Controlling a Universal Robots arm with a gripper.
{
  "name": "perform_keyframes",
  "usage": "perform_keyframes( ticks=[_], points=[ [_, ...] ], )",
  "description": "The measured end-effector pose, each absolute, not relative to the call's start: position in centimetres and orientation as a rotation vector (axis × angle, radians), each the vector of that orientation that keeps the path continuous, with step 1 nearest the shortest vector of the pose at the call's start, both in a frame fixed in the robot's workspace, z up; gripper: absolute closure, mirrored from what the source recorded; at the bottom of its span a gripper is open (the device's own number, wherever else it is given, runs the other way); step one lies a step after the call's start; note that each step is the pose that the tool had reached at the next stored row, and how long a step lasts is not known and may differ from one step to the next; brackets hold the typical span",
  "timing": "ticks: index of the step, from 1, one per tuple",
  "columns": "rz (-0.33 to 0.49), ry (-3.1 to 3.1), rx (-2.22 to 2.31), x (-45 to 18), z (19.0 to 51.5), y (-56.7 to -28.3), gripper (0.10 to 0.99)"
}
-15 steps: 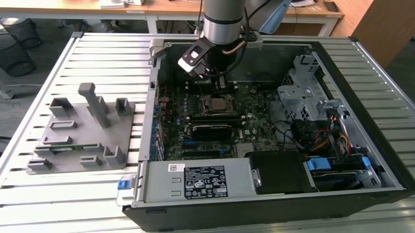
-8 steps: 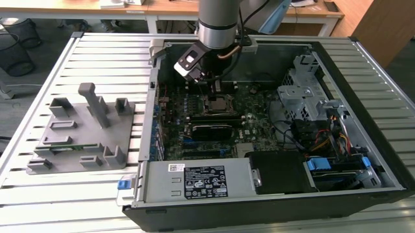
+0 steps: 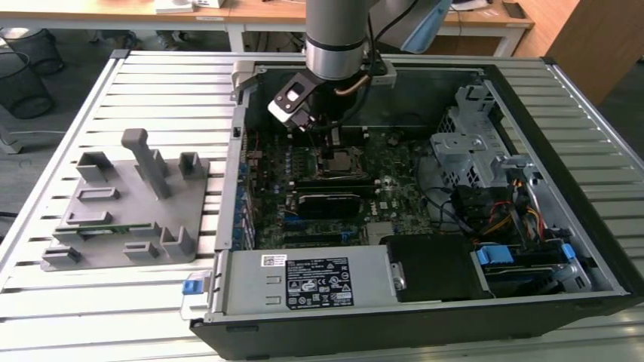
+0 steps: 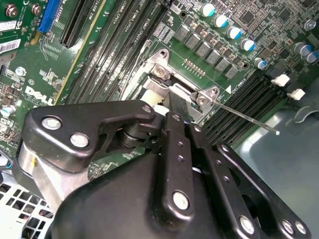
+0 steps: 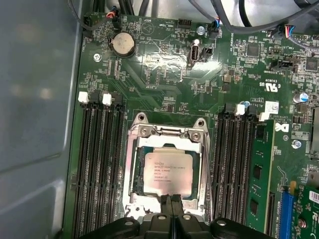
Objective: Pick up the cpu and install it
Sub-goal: 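Close the cpu cover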
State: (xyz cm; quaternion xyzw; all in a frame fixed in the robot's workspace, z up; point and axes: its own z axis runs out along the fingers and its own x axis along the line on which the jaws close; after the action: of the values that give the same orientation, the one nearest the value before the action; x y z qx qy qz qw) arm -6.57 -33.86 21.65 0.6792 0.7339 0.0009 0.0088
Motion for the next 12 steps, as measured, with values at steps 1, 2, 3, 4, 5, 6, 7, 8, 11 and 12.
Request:
perform_keyframes(
  ticks=[1,2,3,4,5,6,7,8,11,12],
  points=[
    [0.003,2.294,2.121,-6.57,21.64,-33.87,0.980],
    [0.003,2.296,2.118,-6.57,21.56,-33.86,0.980],
    [0.003,2.296,2.118,-6.57,21.26,-33.86,0.980],
    [0.003,2.296,2.118,-6.57,21.20,-33.86,0.980],
    [0.003,2.296,2.118,-6.57,21.14,-33.86,0.980],
    [0.003,2.296,2.118,-6.58,20.88,-33.86,0.980],
    [0.002,2.296,2.118,-6.60,20.88,-33.87,0.980],
    [0.002,2.296,2.118,-6.63,20.86,-33.87,0.980],
    [0.003,2.296,2.118,-6.68,20.82,-33.86,0.980],
    [0.003,2.297,2.118,-6.69,20.80,-33.86,0.980]
  ],
)
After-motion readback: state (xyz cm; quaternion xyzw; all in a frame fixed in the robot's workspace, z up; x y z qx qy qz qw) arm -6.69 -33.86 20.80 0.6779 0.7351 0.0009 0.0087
